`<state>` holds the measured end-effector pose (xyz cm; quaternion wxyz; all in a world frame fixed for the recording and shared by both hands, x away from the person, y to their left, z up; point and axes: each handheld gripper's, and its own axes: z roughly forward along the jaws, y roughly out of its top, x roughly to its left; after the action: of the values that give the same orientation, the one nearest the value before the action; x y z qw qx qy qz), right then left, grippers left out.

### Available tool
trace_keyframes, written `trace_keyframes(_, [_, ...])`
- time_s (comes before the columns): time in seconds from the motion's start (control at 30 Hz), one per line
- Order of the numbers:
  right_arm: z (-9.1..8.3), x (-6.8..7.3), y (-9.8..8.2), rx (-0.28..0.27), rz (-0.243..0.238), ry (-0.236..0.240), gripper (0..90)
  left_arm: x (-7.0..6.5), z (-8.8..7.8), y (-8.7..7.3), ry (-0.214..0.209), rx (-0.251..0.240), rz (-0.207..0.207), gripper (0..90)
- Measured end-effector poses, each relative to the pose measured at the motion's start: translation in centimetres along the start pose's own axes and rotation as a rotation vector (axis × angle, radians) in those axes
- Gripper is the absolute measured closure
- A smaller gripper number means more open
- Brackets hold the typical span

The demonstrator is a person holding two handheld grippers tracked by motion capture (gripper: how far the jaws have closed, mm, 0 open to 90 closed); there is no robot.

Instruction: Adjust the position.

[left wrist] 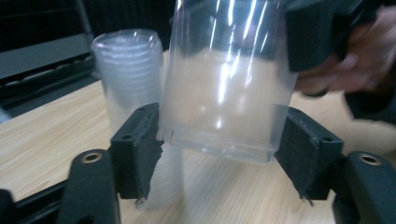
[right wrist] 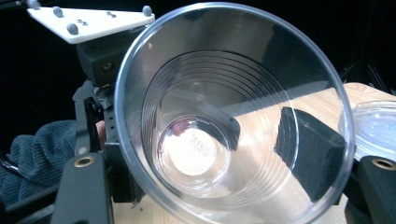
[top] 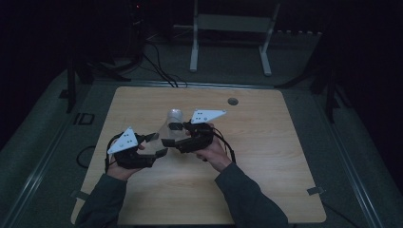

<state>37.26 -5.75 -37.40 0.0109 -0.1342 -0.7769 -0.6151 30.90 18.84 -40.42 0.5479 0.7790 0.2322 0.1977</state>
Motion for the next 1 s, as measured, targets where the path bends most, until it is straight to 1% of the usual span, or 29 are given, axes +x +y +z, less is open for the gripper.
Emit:
trace_keyframes(0.1, [-0.1, 0.1, 0.1, 0.017, -0.014, -0.02, 29.0, -0.2, 0.0, 0.3, 0.033, 0.034, 0.025, 30.8])
trace_keyframes(0.2, [-0.1, 0.2, 0.2, 0.042, -0.033, -0.04, 29.0, -0.5, 0.1, 0.7, 0.066, 0.077, 0.06, 29.8])
trace_keyframes(0.23, [-0.1, 0.3, 0.2, 0.052, -0.038, -0.051, 29.0, -0.6, 0.2, 0.8, 0.077, 0.098, 0.077, 29.7])
trace_keyframes(0.33, [0.1, 0.5, 0.2, 0.078, -0.064, -0.073, 29.0, -0.9, 0.4, 1.1, 0.096, 0.142, 0.116, 29.5])
trace_keyframes(0.4, [0.2, 0.7, 0.2, 0.097, -0.078, -0.083, 29.0, -1.1, 0.7, 1.2, 0.099, 0.171, 0.137, 29.6])
trace_keyframes(0.47, [0.4, 0.9, 0.2, 0.118, -0.094, -0.105, 29.0, -1.3, 1.0, 1.3, 0.109, 0.198, 0.159, 30.2])
trace_keyframes(0.53, [0.6, 1.0, 0.3, 0.134, -0.111, -0.114, 29.0, -1.4, 1.2, 1.3, 0.109, 0.214, 0.167, 32.3])
trace_keyframes(0.57, [0.7, 1.1, 0.3, 0.142, -0.116, -0.119, 29.0, -1.4, 1.3, 1.4, 0.114, 0.221, 0.169, 32.9])
trace_keyframes(0.77, [0.9, 1.3, 0.2, 0.156, -0.129, -0.119, 28.9, -1.3, 1.5, 1.3, 0.099, 0.231, 0.159, 39.3])
trace_keyframes(0.8, [1.0, 1.3, 0.2, 0.157, -0.129, -0.12, 28.9, -1.2, 1.6, 1.3, 0.099, 0.226, 0.147, 40.6])
trace_keyframes(0.83, [1.0, 1.3, 0.2, 0.158, -0.128, -0.121, 28.8, -1.1, 1.5, 1.2, 0.089, 0.221, 0.14, 41.0])
trace_keyframes(1.0, [0.8, 1.2, 0.2, 0.134, -0.122, -0.111, 25.2, -1.0, 1.4, 1.0, 0.063, 0.162, 0.091, 41.4])
